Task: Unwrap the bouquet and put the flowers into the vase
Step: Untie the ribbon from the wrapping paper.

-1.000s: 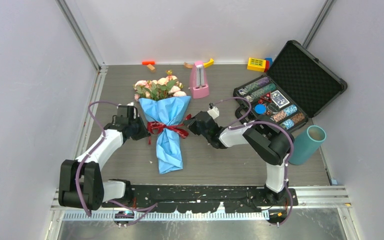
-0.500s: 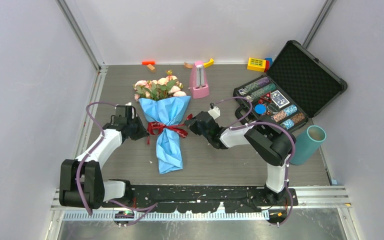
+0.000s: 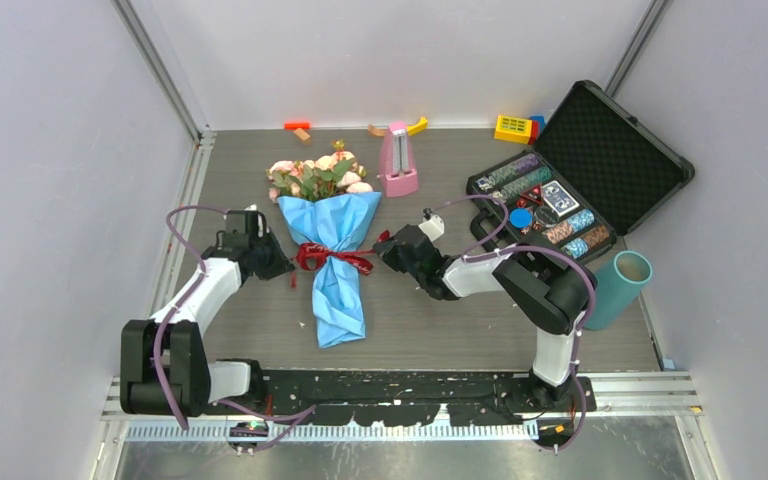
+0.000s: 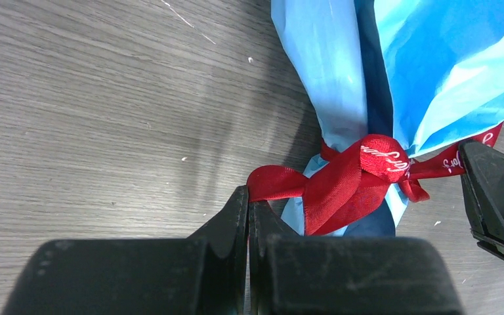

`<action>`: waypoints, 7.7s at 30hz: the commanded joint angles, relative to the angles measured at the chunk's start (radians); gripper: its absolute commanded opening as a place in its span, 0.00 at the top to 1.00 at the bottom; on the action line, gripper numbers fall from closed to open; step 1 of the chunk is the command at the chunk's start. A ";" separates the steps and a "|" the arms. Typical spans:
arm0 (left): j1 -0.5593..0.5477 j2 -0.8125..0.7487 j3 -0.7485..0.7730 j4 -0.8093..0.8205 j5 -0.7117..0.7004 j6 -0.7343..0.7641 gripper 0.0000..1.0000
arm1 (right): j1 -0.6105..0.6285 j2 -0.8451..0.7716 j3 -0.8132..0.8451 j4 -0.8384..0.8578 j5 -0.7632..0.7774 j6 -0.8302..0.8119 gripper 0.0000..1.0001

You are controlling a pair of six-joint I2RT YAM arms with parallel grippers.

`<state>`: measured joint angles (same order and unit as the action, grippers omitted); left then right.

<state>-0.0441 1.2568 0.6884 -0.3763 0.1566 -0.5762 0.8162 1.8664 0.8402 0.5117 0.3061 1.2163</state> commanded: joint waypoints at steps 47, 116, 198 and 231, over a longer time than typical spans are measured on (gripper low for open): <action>0.203 -0.037 -0.018 0.029 0.102 -0.053 1.00 | -0.050 -0.142 -0.101 -0.018 0.145 -0.053 1.00; 0.436 -0.134 0.041 -0.059 0.229 -0.071 1.00 | -0.151 -0.319 -0.231 -0.101 0.252 -0.096 1.00; 0.628 -0.070 0.281 -0.162 0.090 0.050 1.00 | -0.183 -0.434 -0.255 -0.159 0.294 -0.188 1.00; 0.654 -0.075 0.289 -0.162 0.061 0.061 1.00 | -0.184 -0.565 -0.247 -0.258 0.360 -0.261 1.00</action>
<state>0.5968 1.1893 0.9463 -0.5514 0.2161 -0.5194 0.6373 1.3525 0.5884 0.2592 0.5800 0.9821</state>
